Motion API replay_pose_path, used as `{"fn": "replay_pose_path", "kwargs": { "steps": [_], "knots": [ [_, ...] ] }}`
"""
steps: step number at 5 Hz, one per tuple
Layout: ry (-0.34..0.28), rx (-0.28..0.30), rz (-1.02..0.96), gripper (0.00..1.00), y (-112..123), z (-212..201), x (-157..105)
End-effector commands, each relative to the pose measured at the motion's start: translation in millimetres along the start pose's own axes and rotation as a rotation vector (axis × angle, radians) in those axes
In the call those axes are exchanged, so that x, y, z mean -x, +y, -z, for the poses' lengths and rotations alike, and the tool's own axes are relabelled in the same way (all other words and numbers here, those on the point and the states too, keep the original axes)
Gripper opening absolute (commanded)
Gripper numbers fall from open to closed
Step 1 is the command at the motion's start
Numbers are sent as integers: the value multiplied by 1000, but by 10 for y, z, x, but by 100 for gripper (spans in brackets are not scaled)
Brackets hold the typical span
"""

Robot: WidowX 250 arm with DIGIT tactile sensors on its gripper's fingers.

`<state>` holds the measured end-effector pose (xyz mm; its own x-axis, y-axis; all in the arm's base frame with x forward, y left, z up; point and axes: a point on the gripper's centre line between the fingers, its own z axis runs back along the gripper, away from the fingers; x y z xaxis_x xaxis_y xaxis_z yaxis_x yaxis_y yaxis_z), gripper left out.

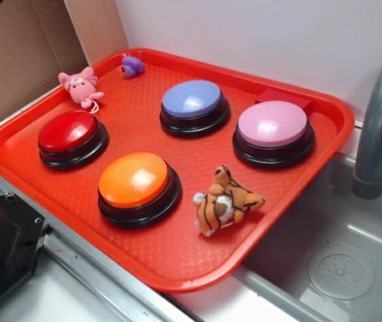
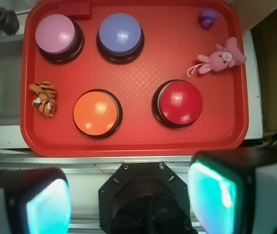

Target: Push the orange button.

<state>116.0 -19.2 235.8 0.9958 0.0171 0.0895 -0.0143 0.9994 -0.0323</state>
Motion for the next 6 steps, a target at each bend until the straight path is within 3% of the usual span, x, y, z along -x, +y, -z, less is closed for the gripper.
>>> {"fn": "replay_pose_path", "kwargs": {
  "steps": [1, 2, 3, 6],
  "knots": [
    [0, 0, 0, 100, 0, 0, 0],
    [41, -69, 134, 100, -86, 491, -280],
    [0, -86, 192, 100, -209, 778, -320],
    [7, -43, 275, 100, -487, 1431, -467]
  ]
}}
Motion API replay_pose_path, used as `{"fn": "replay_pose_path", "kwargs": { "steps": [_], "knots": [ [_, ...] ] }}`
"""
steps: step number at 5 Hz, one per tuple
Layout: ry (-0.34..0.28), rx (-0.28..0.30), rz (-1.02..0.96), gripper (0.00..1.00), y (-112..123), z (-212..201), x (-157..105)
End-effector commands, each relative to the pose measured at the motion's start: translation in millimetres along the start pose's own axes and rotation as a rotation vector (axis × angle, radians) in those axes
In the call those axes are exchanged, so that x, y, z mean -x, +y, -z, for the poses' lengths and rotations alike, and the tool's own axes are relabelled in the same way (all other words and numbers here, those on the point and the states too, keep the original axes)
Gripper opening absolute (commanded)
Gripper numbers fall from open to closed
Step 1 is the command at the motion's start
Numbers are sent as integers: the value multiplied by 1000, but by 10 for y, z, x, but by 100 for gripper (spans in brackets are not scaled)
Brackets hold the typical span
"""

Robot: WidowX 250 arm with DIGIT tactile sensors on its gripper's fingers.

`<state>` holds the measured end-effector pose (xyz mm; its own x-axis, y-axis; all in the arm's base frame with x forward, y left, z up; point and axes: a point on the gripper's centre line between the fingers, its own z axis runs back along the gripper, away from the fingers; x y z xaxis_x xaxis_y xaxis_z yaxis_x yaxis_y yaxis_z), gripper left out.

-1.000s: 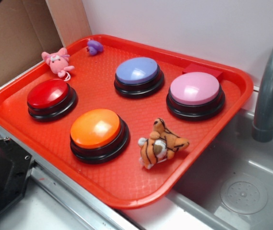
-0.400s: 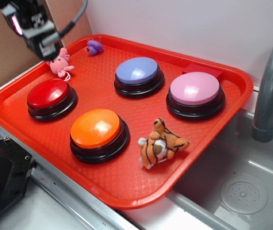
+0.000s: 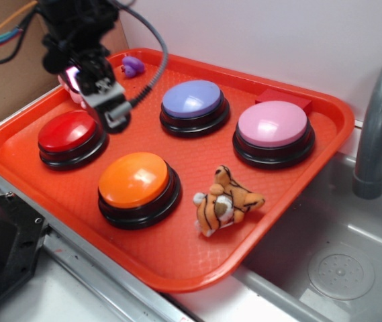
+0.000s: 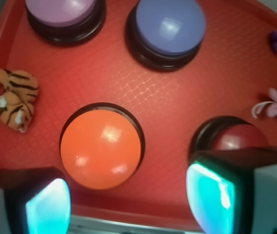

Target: Push the orange button.

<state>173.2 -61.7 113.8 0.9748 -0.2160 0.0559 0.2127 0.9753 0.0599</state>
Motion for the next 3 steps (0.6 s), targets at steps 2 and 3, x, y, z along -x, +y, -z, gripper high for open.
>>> {"fn": "replay_pose_path", "kwargs": {
  "steps": [2, 3],
  "knots": [
    [-43, 61, 200, 100, -194, 550, 2],
    [-50, 83, 203, 100, -185, 661, -11]
  ]
}}
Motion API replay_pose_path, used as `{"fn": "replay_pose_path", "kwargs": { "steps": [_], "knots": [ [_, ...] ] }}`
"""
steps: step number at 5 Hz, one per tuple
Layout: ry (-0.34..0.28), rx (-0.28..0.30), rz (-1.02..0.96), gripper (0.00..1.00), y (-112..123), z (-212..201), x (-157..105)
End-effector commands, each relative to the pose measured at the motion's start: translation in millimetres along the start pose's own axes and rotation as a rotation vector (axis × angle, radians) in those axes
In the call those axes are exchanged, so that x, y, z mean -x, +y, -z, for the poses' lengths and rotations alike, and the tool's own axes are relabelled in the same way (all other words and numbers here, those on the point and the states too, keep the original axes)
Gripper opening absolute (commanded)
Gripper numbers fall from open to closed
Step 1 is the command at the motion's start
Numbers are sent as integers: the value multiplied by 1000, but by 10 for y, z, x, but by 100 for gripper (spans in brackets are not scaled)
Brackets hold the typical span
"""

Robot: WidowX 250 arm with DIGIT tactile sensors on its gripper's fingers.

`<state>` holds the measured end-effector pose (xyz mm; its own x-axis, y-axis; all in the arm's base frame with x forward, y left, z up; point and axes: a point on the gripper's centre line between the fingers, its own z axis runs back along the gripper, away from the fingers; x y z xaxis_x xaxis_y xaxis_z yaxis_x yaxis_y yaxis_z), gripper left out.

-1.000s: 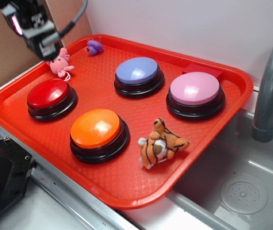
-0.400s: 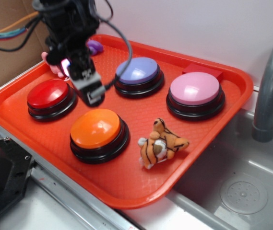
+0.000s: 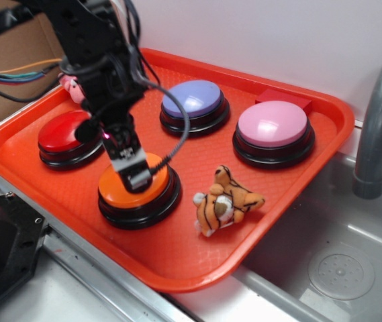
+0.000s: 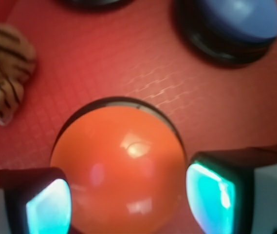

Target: Push the orange button.

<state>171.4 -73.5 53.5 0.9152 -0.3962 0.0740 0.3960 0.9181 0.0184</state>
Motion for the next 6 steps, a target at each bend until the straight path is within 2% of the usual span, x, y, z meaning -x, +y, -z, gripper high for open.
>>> {"fn": "replay_pose_path", "kwargs": {
  "steps": [1, 2, 3, 4, 5, 6],
  "knots": [
    [2, 36, 53, 100, -22, 116, -105],
    [-37, 31, 62, 100, -32, 75, -115],
    [-55, -8, 54, 100, -4, -158, -126],
    [-39, -15, 12, 100, 38, -400, -138],
    [-37, 12, -10, 100, 46, -349, -115],
    [-36, 5, -10, 100, 49, -420, -120]
  ]
}}
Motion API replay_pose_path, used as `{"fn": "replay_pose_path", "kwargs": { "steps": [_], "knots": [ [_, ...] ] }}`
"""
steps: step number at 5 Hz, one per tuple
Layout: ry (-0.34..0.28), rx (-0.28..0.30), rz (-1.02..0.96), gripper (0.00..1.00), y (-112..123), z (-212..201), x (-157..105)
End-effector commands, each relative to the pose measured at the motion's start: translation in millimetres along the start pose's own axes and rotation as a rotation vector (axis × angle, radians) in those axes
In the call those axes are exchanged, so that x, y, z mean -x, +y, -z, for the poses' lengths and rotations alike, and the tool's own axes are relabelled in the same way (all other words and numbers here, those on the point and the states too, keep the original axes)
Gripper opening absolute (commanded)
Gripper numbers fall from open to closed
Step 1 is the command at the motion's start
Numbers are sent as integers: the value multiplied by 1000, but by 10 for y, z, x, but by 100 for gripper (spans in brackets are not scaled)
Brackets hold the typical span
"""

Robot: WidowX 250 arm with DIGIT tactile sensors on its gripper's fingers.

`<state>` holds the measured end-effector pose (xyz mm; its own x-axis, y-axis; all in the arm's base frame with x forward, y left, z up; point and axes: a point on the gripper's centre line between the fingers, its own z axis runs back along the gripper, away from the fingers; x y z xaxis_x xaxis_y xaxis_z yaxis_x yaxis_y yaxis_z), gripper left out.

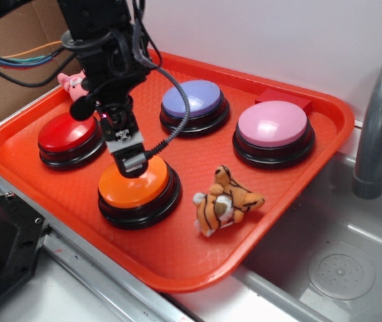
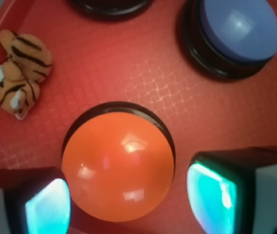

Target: Push the orange button.

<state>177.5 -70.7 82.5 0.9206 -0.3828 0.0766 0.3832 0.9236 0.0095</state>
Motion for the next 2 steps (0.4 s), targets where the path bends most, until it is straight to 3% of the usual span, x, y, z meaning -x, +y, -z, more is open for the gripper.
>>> {"fn": "replay_pose_path", "kwargs": {
  "steps": [1, 2],
  "knots": [
    [-28, -17, 12, 100, -10, -266, -20],
    [21, -13, 23, 100, -15, -357, -5]
  ]
}}
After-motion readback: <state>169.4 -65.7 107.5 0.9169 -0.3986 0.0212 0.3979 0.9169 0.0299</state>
